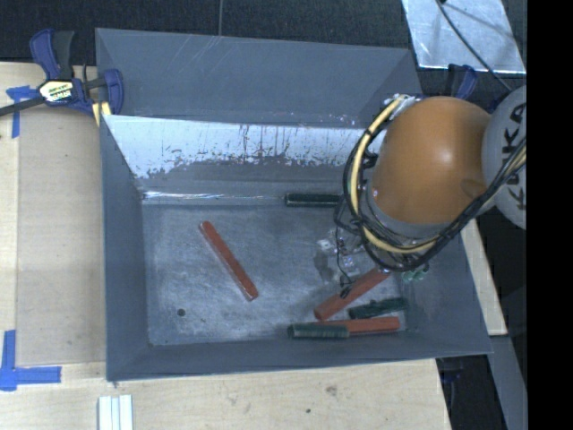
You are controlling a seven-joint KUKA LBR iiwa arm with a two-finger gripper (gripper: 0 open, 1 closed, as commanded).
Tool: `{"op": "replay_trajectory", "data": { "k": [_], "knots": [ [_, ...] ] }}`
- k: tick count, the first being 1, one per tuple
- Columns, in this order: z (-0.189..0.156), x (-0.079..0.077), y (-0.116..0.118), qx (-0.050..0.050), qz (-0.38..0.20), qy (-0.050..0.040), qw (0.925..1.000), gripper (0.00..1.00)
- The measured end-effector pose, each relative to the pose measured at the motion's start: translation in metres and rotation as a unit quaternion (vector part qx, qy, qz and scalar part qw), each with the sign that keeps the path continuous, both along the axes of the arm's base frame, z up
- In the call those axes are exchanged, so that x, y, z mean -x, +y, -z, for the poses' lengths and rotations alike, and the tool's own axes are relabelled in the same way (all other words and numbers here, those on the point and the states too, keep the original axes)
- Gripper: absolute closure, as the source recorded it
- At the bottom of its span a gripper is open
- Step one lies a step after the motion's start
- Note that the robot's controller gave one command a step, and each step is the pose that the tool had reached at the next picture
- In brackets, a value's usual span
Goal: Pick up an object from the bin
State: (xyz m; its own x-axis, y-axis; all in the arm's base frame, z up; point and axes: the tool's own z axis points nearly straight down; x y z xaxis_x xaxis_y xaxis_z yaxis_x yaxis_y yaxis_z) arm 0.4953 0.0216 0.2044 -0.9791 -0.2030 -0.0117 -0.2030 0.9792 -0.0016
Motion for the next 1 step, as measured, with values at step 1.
{"op": "replay_trajectory", "data": {
  "k": [1],
  "knots": [
    [0.0247,-0.0373,0.0332,0.001,-0.253,0.0028,0.9673,1.00]
  ]
}}
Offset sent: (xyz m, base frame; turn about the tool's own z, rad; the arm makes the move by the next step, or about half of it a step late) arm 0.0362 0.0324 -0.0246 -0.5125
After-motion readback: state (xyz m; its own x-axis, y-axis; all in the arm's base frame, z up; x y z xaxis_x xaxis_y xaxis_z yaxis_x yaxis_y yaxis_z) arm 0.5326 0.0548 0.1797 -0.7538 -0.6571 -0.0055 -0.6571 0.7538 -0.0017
